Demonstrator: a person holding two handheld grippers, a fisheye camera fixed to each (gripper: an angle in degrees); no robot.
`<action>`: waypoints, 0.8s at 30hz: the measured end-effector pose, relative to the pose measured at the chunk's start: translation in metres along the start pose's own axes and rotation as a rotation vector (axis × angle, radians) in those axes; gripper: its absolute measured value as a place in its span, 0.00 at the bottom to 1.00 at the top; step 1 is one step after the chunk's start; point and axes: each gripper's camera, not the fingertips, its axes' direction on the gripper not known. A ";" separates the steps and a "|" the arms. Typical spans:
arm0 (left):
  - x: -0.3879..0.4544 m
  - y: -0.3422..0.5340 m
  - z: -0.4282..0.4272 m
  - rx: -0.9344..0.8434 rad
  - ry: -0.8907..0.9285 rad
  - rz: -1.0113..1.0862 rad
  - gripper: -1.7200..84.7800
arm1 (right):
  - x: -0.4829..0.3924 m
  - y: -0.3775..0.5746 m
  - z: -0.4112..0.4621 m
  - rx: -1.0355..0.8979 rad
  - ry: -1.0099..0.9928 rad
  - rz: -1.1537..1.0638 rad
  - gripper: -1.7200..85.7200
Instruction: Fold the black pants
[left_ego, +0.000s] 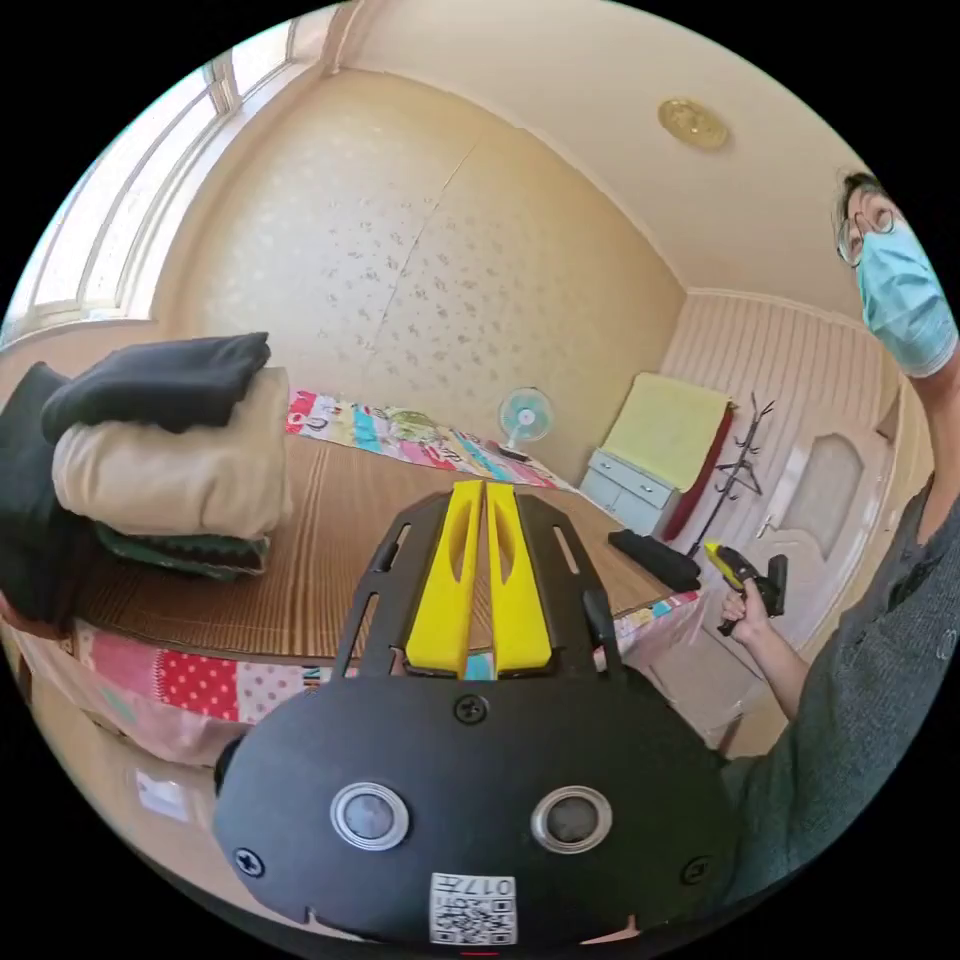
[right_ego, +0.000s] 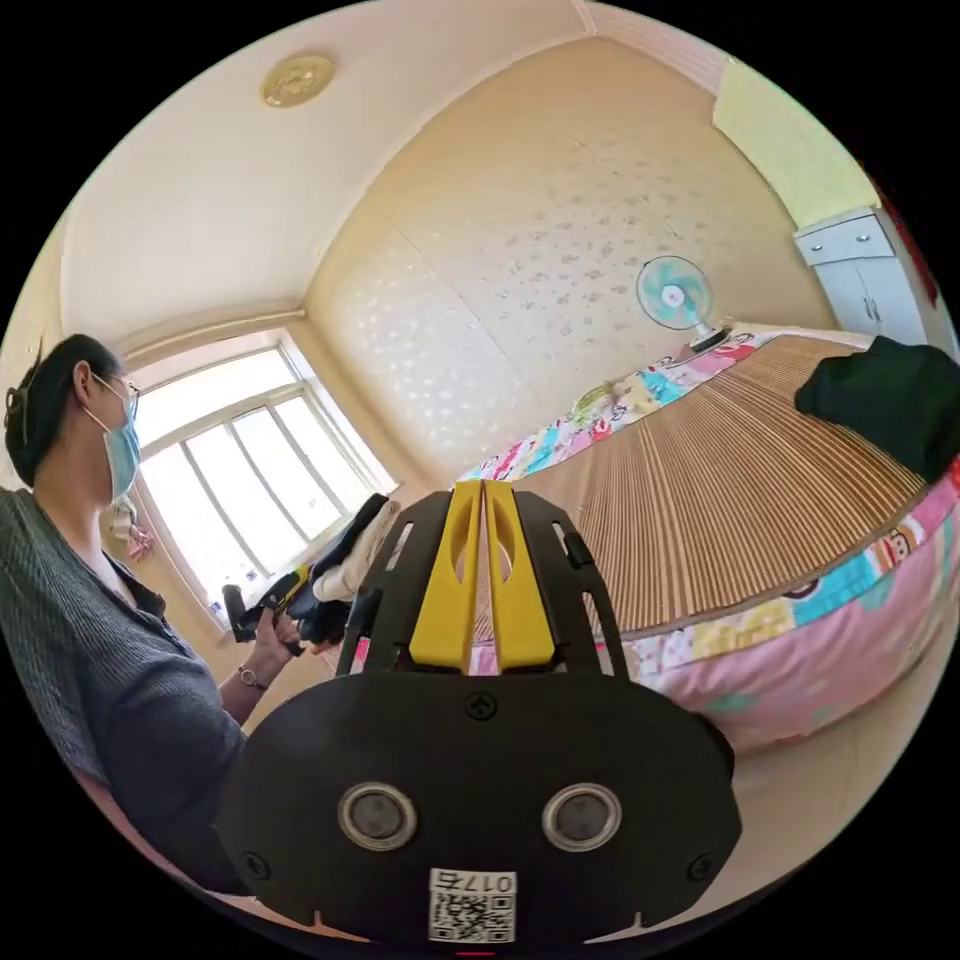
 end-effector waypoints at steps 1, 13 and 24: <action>-0.007 -0.004 -0.007 0.020 -0.028 0.037 0.01 | -0.011 -0.003 0.022 -0.037 -0.015 -0.055 0.02; -0.169 -0.146 -0.087 0.204 -0.438 -0.283 0.02 | -0.172 -0.113 0.224 -0.334 -0.181 -0.362 0.02; -0.430 -0.224 -0.148 -0.302 -0.824 -0.598 0.13 | -0.349 -0.200 0.221 -0.415 -0.060 -0.209 0.02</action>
